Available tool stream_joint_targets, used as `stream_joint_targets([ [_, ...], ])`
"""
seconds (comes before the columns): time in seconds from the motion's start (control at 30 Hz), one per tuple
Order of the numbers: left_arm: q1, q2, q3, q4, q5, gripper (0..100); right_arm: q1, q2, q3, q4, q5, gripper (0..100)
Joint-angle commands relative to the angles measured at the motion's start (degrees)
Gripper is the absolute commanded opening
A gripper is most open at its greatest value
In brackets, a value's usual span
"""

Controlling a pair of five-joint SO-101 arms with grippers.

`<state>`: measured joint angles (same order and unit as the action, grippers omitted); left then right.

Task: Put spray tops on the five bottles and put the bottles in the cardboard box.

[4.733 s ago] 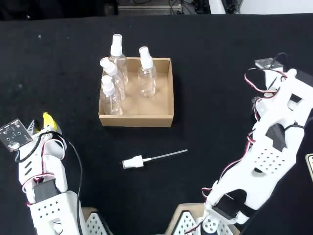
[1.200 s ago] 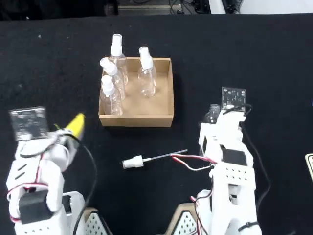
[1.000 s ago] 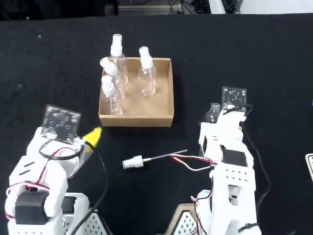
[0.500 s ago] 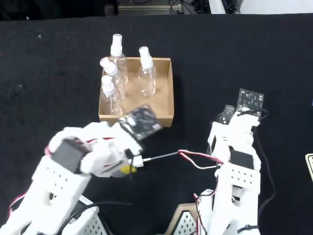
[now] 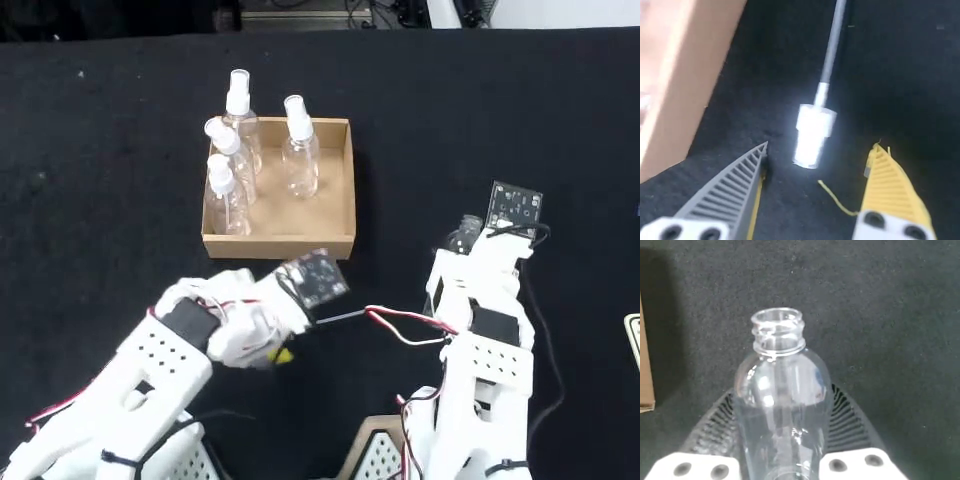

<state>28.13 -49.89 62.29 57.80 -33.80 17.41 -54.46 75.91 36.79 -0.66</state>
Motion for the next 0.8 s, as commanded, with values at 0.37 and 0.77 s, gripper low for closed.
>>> stream_joint_targets([
  [0.37, -4.4, 4.0, 3.3, -11.4, 2.4, 28, 1.1, -2.2, -1.9, -1.4, -0.4, 1.0],
  [0.77, -4.3, 15.8, 3.3, -20.2, 2.4, 28, 1.1, -2.2, -1.8, -1.4, -0.4, 1.0],
])
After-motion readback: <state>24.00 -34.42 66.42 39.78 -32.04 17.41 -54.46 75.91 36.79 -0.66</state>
